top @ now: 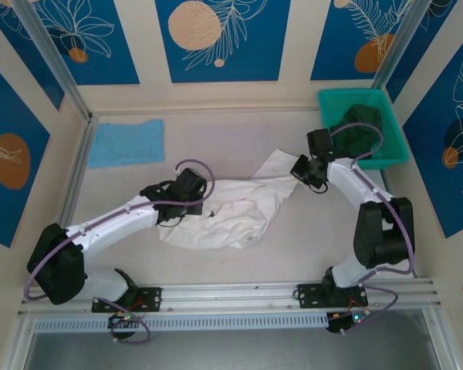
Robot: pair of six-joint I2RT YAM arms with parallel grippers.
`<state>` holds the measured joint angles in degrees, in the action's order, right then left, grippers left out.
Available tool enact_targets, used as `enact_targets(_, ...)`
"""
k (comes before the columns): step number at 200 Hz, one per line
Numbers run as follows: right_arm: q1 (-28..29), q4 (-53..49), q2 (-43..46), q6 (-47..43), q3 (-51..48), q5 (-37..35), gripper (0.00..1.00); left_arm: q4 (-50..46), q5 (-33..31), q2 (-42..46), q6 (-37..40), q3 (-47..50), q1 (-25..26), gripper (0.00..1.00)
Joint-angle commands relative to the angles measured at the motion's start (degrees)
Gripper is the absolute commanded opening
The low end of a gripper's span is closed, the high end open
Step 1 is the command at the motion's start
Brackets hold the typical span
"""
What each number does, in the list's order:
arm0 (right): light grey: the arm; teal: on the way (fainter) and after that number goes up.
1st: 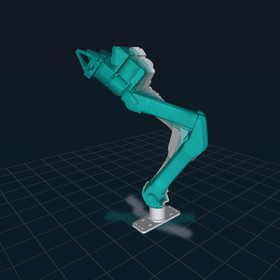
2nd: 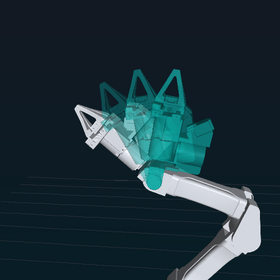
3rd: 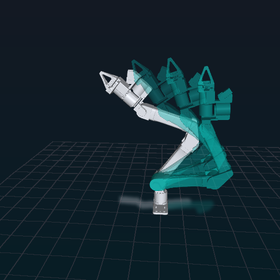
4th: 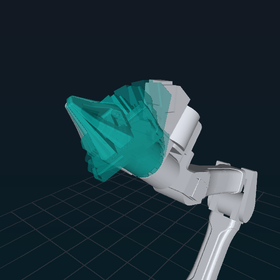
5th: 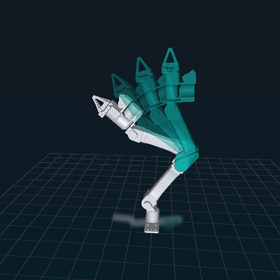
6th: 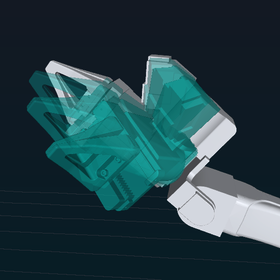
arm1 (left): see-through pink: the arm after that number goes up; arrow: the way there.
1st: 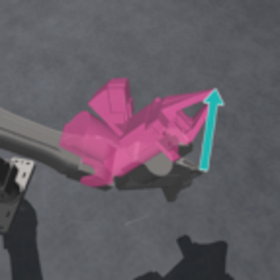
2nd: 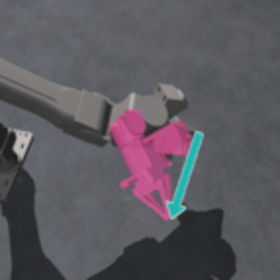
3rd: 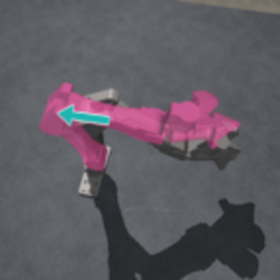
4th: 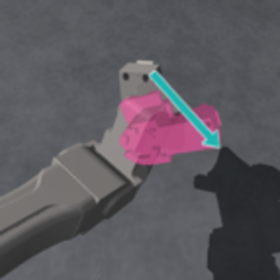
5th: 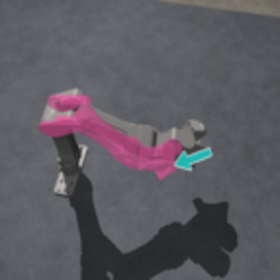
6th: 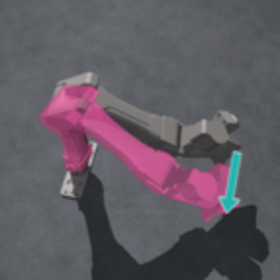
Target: Fold and stack the t-shirts
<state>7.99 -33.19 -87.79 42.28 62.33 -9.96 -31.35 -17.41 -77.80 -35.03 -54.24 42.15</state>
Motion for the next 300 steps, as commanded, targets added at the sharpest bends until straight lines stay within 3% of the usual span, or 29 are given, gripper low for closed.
enact_targets(1, -0.6, 1.5, 5.0, 3.1, -3.6, 1.5, 0.07, -0.7, 1.3, 1.2, 1.9, -0.3, -2.2, 0.0)
enact_targets(47, -2.6, 3.1, 9.7, 3.8, -8.9, 4.1, 0.21, 2.8, 7.4, -1.0, 4.3, -0.7, -2.8, 0.05)
enact_targets(66, -3.0, 3.3, 9.7, 3.3, -9.2, 4.5, 0.21, 3.5, 8.7, -1.8, 5.0, -1.2, -2.8, 0.04)
enact_targets(108, -3.4, 4.5, 9.2, 2.4, -9.3, 5.9, 0.07, 4.0, 9.8, -2.1, 6.4, -1.6, -2.8, 0.0)
enact_targets(117, -3.4, 3.9, 8.4, 2.0, -8.7, 6.8, 0.15, 3.9, 9.7, -2.1, 6.5, -1.7, -2.7, 0.0)
enact_targets(136, -3.2, 1.8, 7.2, 1.9, -7.9, 7.6, 0.5, 3.4, 9.3, -2.0, 6.6, -1.7, -2.8, 0.01)
enact_targets(173, -3.7, 1.1, 8.8, 3.1, -12.1, 5.5, 0.64, 3.1, 8.4, -1.5, 6.5, -1.0, -2.7, 0.11)
enact_targets(205, -5.4, 3.3, 7.5, 4.6, -14.2, 8.9, 0.62, 3.6, 8.8, -1.5, 6.5, -1.2, -2.8, 0.2)
enact_targets(248, -5.4, 6.8, 4.1, 7.2, -15.1, 11.2, 0.53, 4.2, 9.5, -2.1, 6.4, -0.9, -2.7, 0.39)
enact_targets(276, -5.2, 8.1, 2.2, 7.6, -15.0, 12.2, 0.36, 3.7, 8.1, -2.3, 6.1, -0.6, -2.8, 0.57)
enact_targets(288, -4.8, 8.1, 2.3, 7.6, -14.9, 11.5, 0.29, 3.4, 7.2, -2.5, 6.0, -0.5, -2.8, 0.6)
enact_targets(300, -4.3, 7.7, 2.7, 7.5, -14.9, 10.4, 0.29, 2.9, 6.0, -2.8, 5.7, -0.3, -2.9, 0.62)
